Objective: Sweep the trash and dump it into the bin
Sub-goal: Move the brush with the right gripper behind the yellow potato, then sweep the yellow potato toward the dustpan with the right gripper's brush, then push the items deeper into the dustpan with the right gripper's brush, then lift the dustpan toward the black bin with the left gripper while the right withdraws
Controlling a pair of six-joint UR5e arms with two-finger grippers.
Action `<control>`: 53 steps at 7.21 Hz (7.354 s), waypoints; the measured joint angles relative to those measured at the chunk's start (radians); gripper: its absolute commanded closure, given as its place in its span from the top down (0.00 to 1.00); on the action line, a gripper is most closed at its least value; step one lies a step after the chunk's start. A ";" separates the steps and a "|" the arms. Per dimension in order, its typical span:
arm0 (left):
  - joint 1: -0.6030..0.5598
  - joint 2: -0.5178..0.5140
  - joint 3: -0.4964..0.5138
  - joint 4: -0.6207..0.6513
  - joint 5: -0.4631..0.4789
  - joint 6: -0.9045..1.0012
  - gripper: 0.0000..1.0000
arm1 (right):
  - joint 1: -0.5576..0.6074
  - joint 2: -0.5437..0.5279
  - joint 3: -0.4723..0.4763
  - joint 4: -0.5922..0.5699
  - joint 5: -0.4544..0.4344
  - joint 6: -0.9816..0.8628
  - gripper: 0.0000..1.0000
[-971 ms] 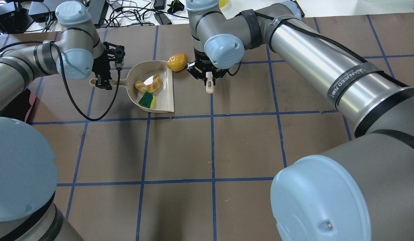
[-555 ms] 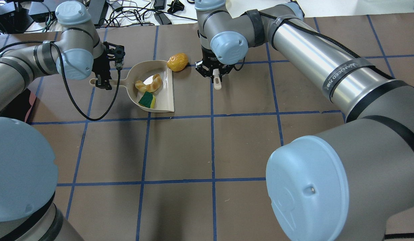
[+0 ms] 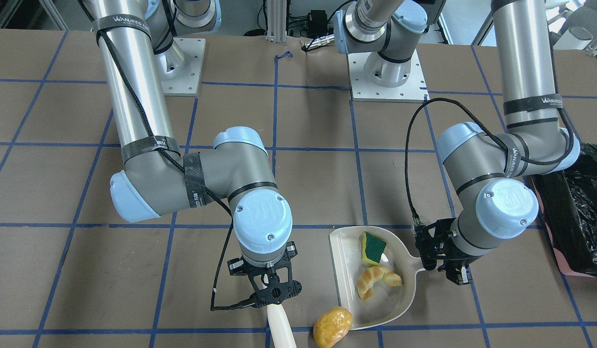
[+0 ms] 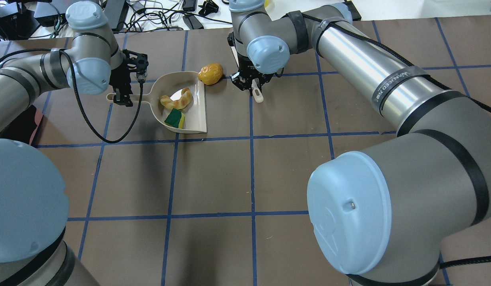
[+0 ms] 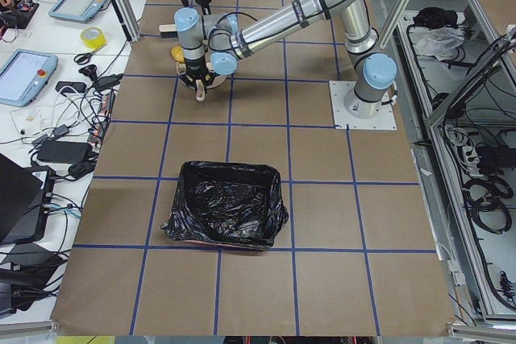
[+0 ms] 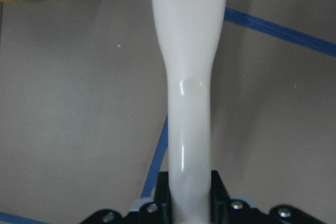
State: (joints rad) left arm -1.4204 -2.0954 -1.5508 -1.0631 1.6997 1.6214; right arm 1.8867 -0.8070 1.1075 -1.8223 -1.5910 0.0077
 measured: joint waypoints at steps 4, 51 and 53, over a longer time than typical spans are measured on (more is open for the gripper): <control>0.000 0.000 -0.001 0.000 -0.003 -0.001 0.04 | 0.004 0.051 -0.063 -0.003 0.007 -0.017 0.00; 0.145 0.035 -0.001 0.010 -0.179 0.082 0.02 | -0.085 -0.314 0.250 0.202 -0.025 0.247 0.00; 0.270 0.056 0.018 -0.022 -0.193 0.183 0.01 | -0.255 -0.417 0.349 0.190 -0.065 0.054 0.00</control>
State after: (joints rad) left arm -1.1500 -2.0398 -1.5330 -1.0854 1.5072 1.8047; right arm 1.6321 -1.2236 1.4564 -1.6321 -1.6562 0.0613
